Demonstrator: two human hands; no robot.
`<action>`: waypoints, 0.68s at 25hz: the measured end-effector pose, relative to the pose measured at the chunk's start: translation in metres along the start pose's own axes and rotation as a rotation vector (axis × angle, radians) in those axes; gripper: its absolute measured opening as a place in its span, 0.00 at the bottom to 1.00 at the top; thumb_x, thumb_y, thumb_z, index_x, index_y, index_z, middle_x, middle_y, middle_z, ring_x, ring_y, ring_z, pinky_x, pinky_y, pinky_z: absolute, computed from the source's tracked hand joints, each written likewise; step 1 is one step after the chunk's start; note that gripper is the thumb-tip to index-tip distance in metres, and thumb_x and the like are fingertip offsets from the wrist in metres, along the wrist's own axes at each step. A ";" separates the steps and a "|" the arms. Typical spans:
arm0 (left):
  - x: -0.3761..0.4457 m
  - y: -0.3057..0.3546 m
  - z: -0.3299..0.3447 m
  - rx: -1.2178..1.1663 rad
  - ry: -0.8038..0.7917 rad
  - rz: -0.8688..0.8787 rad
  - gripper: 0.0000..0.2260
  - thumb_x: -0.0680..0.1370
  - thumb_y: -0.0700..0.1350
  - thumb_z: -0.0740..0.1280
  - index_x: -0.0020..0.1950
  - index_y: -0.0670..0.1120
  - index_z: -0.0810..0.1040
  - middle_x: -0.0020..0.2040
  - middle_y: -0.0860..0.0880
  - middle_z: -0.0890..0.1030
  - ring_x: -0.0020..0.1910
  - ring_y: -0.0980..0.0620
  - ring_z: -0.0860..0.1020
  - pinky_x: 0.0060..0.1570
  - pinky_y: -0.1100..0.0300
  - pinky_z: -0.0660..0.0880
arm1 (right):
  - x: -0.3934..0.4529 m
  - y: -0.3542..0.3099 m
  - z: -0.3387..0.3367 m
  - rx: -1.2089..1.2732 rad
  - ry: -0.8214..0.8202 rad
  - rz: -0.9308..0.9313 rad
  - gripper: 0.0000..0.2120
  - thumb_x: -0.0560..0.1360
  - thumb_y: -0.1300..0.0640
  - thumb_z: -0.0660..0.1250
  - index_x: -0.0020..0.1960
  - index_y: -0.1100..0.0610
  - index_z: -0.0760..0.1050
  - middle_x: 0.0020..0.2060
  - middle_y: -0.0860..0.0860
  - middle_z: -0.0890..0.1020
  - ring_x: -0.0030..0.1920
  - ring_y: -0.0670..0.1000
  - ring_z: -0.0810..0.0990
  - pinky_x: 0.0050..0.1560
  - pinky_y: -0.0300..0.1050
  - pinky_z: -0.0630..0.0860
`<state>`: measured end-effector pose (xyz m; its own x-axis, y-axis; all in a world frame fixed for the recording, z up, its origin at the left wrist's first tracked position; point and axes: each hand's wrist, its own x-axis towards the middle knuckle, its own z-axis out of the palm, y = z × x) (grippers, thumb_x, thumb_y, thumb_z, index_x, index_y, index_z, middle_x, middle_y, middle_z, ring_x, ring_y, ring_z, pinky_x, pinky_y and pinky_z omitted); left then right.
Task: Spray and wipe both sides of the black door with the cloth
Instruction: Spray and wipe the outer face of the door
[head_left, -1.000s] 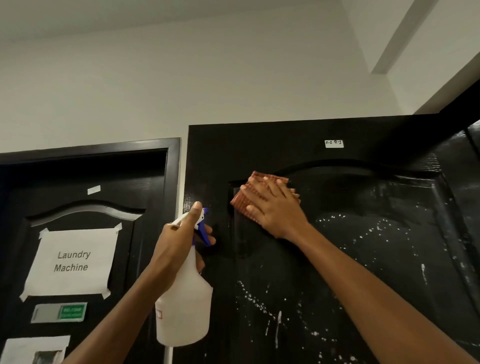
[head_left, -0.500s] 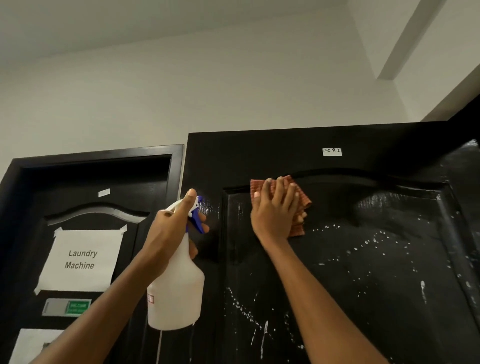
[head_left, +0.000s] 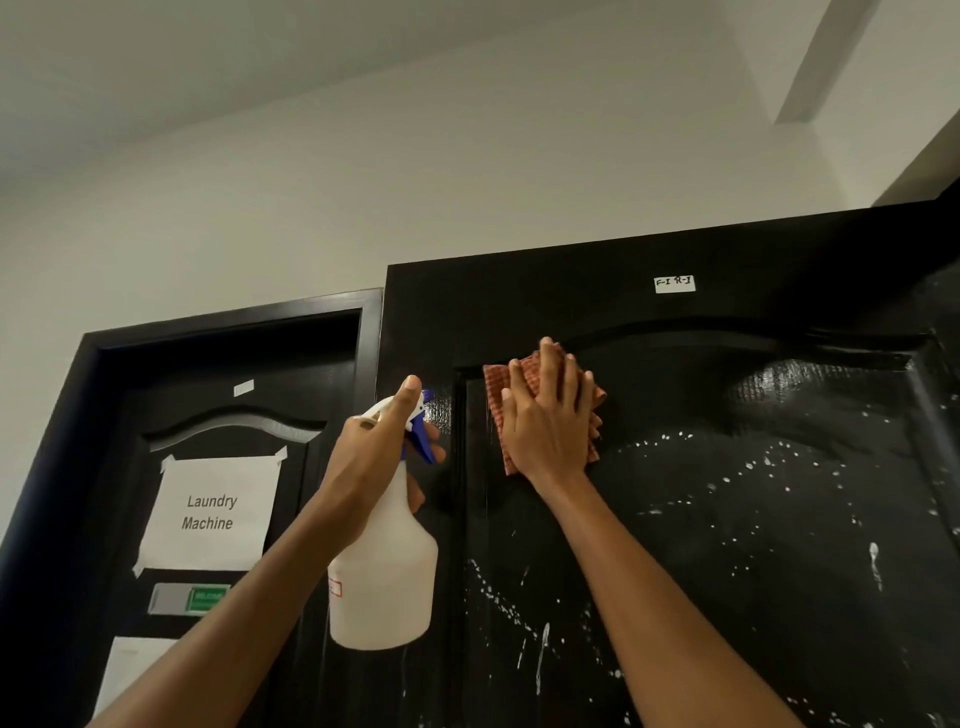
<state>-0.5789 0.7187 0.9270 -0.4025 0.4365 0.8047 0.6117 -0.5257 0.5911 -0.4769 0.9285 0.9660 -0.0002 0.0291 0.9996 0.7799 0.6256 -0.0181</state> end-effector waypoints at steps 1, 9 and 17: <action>-0.001 -0.002 -0.003 0.003 0.007 -0.005 0.27 0.79 0.65 0.55 0.52 0.43 0.79 0.41 0.45 0.85 0.32 0.46 0.81 0.32 0.56 0.78 | -0.003 -0.012 0.001 0.023 0.023 0.085 0.24 0.83 0.45 0.57 0.77 0.51 0.69 0.81 0.59 0.56 0.79 0.66 0.56 0.78 0.66 0.51; 0.003 -0.017 -0.024 -0.046 0.036 -0.033 0.23 0.79 0.64 0.56 0.52 0.47 0.78 0.43 0.45 0.85 0.38 0.45 0.83 0.32 0.56 0.78 | -0.004 -0.037 0.013 0.021 -0.068 -0.273 0.24 0.83 0.47 0.55 0.77 0.54 0.69 0.74 0.56 0.70 0.73 0.59 0.69 0.76 0.59 0.63; 0.017 -0.029 -0.006 -0.063 -0.036 -0.060 0.28 0.78 0.66 0.56 0.50 0.42 0.79 0.42 0.42 0.85 0.31 0.46 0.81 0.31 0.56 0.78 | 0.006 0.054 -0.015 0.020 0.096 0.232 0.23 0.85 0.46 0.51 0.76 0.52 0.70 0.77 0.58 0.65 0.76 0.64 0.61 0.73 0.67 0.57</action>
<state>-0.6075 0.7368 0.9240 -0.4118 0.4941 0.7657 0.5425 -0.5422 0.6416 -0.4253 0.9515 0.9711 0.2377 0.1000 0.9662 0.7394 0.6265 -0.2467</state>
